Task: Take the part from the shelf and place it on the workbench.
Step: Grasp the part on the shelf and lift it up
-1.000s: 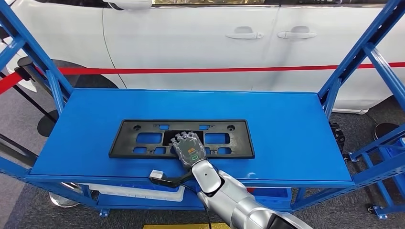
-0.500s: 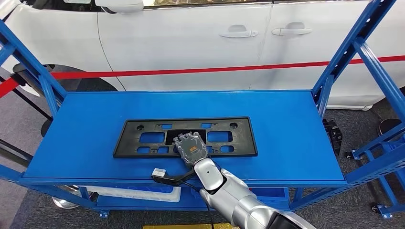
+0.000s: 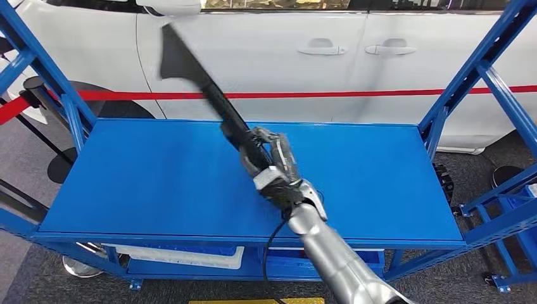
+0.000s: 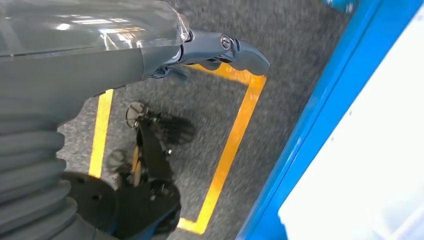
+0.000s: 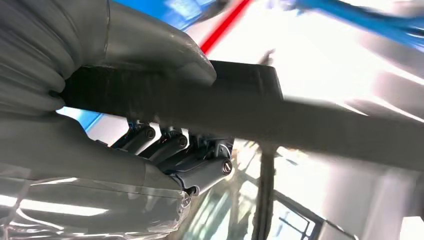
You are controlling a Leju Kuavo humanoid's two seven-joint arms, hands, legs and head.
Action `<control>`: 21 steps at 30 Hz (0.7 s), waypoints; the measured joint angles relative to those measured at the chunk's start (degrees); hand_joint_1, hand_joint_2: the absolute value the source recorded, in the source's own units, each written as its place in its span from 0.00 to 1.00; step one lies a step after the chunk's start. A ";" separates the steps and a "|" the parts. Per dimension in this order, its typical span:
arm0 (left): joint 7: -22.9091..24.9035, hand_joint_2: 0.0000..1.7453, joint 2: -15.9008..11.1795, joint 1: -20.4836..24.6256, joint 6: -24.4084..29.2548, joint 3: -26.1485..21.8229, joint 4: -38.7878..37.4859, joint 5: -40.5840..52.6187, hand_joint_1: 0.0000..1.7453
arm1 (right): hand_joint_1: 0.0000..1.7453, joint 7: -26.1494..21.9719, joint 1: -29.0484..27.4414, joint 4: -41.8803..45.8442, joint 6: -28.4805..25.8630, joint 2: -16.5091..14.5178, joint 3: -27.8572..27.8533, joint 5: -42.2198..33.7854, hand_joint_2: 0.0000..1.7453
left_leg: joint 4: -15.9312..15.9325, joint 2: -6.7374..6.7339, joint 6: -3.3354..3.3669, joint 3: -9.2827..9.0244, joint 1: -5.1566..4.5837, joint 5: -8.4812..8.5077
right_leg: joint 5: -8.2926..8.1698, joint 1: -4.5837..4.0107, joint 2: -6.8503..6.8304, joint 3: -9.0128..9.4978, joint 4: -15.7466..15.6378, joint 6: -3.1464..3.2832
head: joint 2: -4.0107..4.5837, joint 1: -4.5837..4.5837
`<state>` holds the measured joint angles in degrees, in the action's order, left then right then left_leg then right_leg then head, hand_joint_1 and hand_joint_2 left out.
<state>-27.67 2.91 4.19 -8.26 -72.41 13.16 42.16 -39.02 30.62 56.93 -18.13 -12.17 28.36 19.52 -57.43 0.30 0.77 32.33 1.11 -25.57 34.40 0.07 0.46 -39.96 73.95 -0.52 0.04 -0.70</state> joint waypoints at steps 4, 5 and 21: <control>-0.97 1.00 -0.05 -0.34 1.93 -0.30 0.00 0.04 0.00 | 0.94 -0.75 -5.93 20.60 10.15 4.03 -1.33 -16.56 1.00 | -0.64 0.16 -0.20 0.58 -0.40 -0.17 | -5.76 -0.02 -0.12 4.40 -9.38 0.64 | 0.00 -0.02; -1.12 1.00 -0.04 -0.28 2.44 -0.36 0.00 0.05 0.00 | 0.94 -0.91 -7.16 25.71 14.19 4.83 -1.67 -20.71 1.00 | -0.79 0.15 -0.36 0.69 -0.54 -0.26 | -6.92 -0.12 -0.16 5.89 -12.60 0.86 | 0.00 -0.03; 0.61 1.00 -0.51 0.70 5.86 -0.08 0.00 3.26 0.00 | 0.94 7.35 -17.47 48.24 48.91 13.33 1.44 -45.51 1.00 | -1.58 0.02 -1.52 -1.63 -0.76 -2.65 | -8.16 -0.15 -0.49 5.96 -14.71 2.05 | 0.00 -0.27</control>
<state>-27.06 2.40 4.89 -2.40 -72.49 13.16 45.42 -31.67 13.15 105.17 30.77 1.16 29.80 -25.99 -59.01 0.33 -0.75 30.70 0.35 -28.22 26.24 -0.08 -0.03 -34.00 59.24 1.54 0.04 -0.97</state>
